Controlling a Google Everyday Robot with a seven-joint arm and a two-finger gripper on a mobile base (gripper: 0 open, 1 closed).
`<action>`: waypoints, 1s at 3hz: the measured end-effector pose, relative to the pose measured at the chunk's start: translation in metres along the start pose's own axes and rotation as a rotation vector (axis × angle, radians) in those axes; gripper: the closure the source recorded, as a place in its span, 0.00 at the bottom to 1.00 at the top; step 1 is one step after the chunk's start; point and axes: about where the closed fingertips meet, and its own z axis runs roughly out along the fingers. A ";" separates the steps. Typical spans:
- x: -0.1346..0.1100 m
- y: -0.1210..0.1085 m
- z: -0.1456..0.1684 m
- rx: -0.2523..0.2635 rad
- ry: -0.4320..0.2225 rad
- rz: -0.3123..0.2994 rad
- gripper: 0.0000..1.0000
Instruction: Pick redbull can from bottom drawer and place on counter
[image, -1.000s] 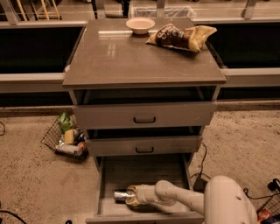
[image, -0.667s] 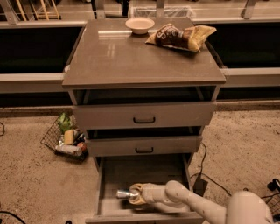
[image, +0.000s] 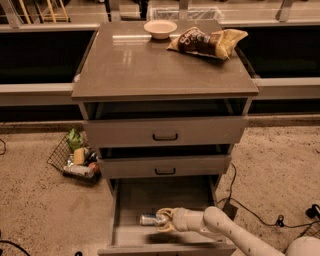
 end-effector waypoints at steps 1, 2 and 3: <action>-0.033 -0.010 -0.016 -0.015 -0.023 -0.058 1.00; -0.112 -0.028 -0.067 -0.007 -0.050 -0.178 1.00; -0.155 -0.036 -0.100 -0.005 -0.053 -0.237 1.00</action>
Offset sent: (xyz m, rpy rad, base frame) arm -0.0315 -0.0203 0.2045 -0.0131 -0.2466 0.1396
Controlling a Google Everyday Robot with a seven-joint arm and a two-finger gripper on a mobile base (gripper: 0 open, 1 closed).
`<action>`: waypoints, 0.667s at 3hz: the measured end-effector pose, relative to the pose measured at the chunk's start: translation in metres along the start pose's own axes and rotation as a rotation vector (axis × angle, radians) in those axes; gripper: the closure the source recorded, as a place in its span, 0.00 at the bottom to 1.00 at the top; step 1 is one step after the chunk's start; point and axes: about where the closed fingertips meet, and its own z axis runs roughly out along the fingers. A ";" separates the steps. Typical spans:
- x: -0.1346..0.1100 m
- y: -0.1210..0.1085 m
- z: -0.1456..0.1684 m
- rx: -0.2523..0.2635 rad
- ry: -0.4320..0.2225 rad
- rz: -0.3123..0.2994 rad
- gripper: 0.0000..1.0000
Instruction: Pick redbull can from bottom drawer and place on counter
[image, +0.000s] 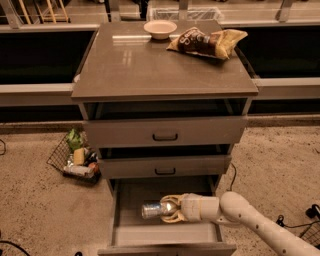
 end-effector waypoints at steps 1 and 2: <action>0.000 0.000 0.000 0.000 0.000 0.001 1.00; -0.022 -0.026 -0.029 0.015 -0.014 -0.043 1.00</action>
Offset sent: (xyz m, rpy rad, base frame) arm 0.0131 -0.0486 0.1051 0.0147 -0.1182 0.0196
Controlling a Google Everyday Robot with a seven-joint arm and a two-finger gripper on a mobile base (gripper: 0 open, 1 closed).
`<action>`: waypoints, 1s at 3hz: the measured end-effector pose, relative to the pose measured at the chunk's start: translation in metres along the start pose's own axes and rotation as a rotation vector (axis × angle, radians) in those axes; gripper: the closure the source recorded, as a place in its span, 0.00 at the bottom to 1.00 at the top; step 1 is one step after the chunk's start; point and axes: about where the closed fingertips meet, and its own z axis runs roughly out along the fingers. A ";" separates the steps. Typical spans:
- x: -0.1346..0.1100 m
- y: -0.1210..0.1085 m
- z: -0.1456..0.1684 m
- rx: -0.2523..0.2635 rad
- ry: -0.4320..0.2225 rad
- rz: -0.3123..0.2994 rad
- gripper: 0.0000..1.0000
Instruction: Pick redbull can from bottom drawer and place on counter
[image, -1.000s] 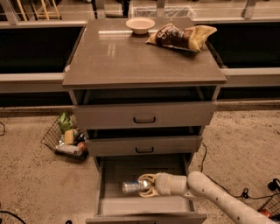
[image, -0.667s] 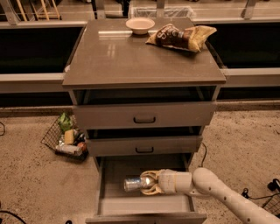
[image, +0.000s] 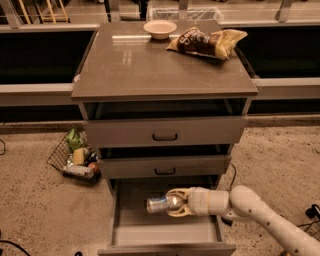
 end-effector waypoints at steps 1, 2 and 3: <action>-0.032 -0.026 -0.037 -0.049 0.017 -0.020 1.00; -0.073 -0.060 -0.081 -0.087 0.070 -0.061 1.00; -0.109 -0.084 -0.112 -0.136 0.105 -0.116 1.00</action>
Offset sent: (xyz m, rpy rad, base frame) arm -0.0108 -0.0809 0.2123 -0.2350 -0.0548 0.0563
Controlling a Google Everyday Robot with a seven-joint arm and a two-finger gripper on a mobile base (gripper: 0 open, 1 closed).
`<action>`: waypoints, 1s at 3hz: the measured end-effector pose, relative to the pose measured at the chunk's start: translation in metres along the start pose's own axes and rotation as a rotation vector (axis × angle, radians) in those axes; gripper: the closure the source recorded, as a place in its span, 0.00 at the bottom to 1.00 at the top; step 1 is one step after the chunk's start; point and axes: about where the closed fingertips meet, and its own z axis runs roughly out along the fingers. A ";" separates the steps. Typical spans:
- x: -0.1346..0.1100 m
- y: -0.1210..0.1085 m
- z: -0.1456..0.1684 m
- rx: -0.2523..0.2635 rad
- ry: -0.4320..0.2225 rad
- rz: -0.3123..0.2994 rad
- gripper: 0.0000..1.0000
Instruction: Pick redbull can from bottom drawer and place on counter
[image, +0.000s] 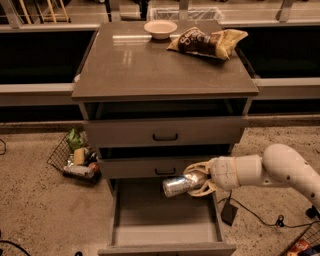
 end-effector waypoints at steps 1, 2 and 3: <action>-0.001 -0.001 0.000 0.002 -0.002 -0.002 1.00; -0.031 -0.044 -0.023 0.066 -0.004 -0.062 1.00; -0.076 -0.103 -0.056 0.120 0.015 -0.123 1.00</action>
Offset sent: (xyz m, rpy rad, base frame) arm 0.0369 0.0015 0.1518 0.0655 -0.2266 -0.0360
